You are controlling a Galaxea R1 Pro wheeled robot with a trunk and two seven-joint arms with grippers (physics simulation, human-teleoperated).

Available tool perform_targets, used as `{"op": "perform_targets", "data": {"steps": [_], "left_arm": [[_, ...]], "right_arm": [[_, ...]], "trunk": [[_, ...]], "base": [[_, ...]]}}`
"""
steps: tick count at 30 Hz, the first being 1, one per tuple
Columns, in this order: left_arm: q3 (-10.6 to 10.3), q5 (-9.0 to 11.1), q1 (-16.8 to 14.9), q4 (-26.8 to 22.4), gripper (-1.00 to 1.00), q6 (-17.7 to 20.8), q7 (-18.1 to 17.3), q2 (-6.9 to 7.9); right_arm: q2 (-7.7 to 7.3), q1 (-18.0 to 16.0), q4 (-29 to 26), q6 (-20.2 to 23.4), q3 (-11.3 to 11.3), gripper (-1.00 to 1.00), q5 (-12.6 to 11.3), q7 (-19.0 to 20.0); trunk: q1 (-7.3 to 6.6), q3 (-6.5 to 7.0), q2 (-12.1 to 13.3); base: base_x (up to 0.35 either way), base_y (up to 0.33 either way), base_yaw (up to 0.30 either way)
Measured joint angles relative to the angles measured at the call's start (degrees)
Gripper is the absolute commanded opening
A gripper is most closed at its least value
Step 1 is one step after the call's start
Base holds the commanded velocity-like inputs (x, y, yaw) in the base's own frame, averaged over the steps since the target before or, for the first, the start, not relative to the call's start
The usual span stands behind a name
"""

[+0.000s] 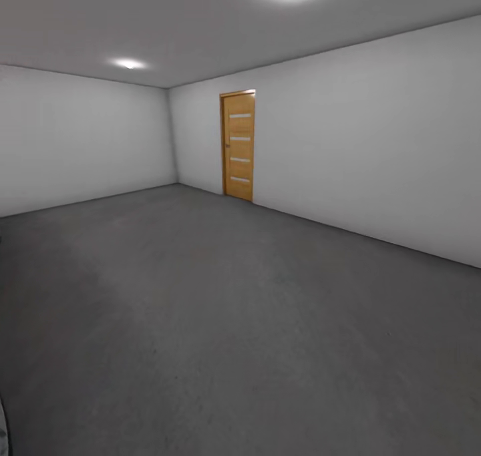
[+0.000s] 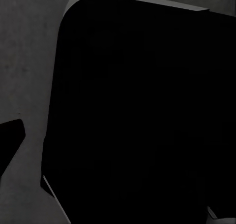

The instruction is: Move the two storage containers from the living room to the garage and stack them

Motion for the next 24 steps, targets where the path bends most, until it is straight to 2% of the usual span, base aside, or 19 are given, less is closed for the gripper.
{"op": "perform_targets", "data": {"steps": [24], "left_arm": [[0.0, 0.1, 0.0, 0.0, 1.00, 0.0, 0.0, 0.02]], "right_arm": [[0.19, 0.0, 0.0, -0.1, 0.0, 1.00, -0.1, 0.0]], "trunk": [[0.00, 0.00, 0.0]], "base": [[0.322, 0.000, 0.000]]}}
